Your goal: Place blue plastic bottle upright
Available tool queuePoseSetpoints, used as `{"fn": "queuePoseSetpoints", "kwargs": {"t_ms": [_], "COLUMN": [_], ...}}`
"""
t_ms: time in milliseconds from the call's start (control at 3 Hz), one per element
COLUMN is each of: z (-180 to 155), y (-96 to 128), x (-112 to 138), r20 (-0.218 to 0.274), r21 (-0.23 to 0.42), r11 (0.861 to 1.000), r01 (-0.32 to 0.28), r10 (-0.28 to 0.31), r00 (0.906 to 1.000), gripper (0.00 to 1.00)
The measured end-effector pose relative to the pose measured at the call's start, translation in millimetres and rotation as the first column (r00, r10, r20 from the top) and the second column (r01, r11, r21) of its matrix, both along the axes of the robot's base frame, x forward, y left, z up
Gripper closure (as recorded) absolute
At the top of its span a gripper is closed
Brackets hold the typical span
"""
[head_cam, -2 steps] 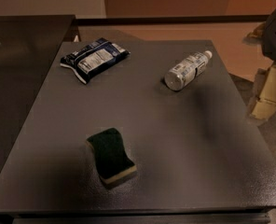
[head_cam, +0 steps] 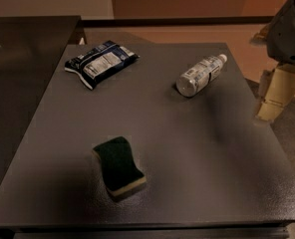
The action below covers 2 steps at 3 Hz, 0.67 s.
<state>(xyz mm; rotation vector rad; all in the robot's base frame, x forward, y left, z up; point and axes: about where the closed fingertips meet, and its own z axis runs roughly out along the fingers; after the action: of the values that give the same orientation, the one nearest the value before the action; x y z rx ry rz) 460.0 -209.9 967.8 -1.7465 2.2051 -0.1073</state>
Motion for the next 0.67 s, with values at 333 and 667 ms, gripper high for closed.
{"fn": "queuePoseSetpoints", "kwargs": {"t_ms": [333, 667], "z": [-16, -32], "y": [12, 18], "x": [31, 70], "r20": [0.015, 0.032], "r21": [0.003, 0.011], "r11": [0.998, 0.994], "r01": [-0.057, -0.107], "r10": [0.057, 0.106], "r00": [0.9982, 0.9938], "gripper": [0.0, 0.0]}}
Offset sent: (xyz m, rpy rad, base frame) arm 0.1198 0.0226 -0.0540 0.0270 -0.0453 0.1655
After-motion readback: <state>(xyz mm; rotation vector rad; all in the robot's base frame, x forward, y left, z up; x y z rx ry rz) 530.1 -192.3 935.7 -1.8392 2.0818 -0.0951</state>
